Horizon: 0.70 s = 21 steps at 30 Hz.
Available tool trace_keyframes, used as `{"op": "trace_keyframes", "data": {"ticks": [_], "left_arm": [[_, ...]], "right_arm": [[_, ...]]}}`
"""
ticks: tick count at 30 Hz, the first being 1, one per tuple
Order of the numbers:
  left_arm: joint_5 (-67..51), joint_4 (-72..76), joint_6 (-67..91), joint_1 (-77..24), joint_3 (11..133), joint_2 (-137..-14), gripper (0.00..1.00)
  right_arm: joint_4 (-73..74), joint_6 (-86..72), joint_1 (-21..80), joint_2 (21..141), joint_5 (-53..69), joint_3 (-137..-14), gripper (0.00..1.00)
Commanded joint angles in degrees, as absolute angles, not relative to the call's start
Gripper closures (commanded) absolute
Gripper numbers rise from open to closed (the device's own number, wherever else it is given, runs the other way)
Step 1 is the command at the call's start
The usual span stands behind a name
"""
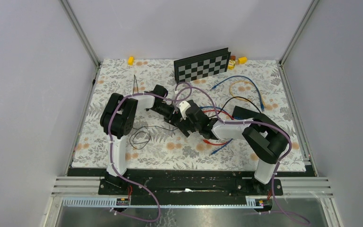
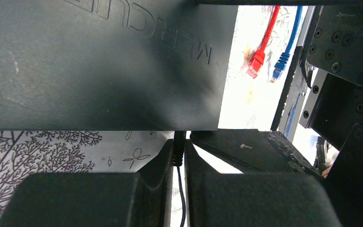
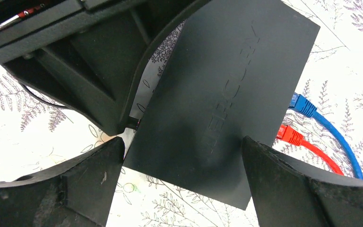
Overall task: Pull the plug from the switch port
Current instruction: Pull the connector from the switch port.
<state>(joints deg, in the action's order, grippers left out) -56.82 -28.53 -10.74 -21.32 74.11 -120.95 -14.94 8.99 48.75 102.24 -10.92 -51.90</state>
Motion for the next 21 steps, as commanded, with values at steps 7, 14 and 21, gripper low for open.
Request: {"op": "trace_keyframes", "data": {"ticks": [7,14,21], "left_arm": [[-50.8,-32.19,-13.56,-20.4,71.63,-122.7,1.0],[-50.79,-32.18,-14.11,-20.14,71.13,-121.83,1.0],[-51.0,-32.23,-14.87,-19.94,71.23,-121.86,1.0]], "right_arm": [[-13.62,10.33,48.91,103.65,-14.47,-54.49,0.0],[-12.74,9.94,48.22,103.54,-12.71,-54.78,0.0],[-12.48,9.93,47.34,104.19,-11.48,-54.84,0.0]]}}
